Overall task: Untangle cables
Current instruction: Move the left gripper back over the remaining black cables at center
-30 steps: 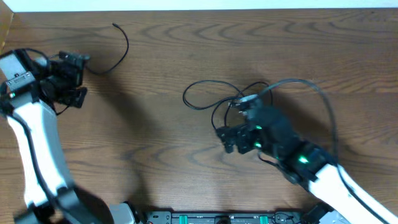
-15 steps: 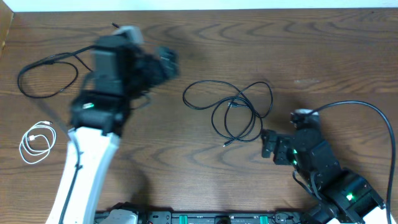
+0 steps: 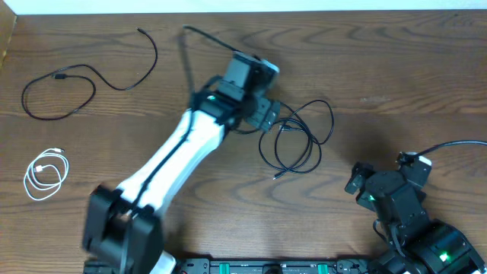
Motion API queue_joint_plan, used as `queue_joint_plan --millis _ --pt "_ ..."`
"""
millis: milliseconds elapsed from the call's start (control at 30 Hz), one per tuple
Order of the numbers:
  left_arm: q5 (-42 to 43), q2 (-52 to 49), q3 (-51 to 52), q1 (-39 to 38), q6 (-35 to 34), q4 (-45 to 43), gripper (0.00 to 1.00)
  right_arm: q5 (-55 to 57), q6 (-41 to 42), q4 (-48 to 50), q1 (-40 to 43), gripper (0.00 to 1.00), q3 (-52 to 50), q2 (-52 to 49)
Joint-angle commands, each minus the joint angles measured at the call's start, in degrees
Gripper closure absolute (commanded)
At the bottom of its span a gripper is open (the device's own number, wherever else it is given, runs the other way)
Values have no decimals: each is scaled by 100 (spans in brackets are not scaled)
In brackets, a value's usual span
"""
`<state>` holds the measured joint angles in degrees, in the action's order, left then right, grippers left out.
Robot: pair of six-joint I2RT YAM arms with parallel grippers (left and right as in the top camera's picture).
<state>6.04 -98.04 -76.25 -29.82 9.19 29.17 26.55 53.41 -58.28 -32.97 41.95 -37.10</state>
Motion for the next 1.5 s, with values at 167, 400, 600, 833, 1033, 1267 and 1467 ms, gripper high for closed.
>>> queue_joint_plan --millis 167,400,600,833,1033,1267,1467 --pt "275 -973 -33 -297 1386 -15 3 444 166 -345 37 1 79 28" --pt "595 -1311 -33 -476 1650 -525 3 332 166 -291 37 1 79 28" --pt "597 -1617 -33 -476 1648 -977 3 278 166 -391 35 1 79 28" --pt "597 -1849 -31 -476 1650 -1023 3 278 166 -428 35 1 79 28" --pt "623 -1878 -31 -476 1650 -1064 4 251 166 -428 37 1 79 24" --pt "791 -2057 -31 -476 1648 -1064 6 219 166 -428 35 1 79 24" --pt "791 -2461 -31 -476 1646 -1056 33 155 164 -435 35 1 79 24"
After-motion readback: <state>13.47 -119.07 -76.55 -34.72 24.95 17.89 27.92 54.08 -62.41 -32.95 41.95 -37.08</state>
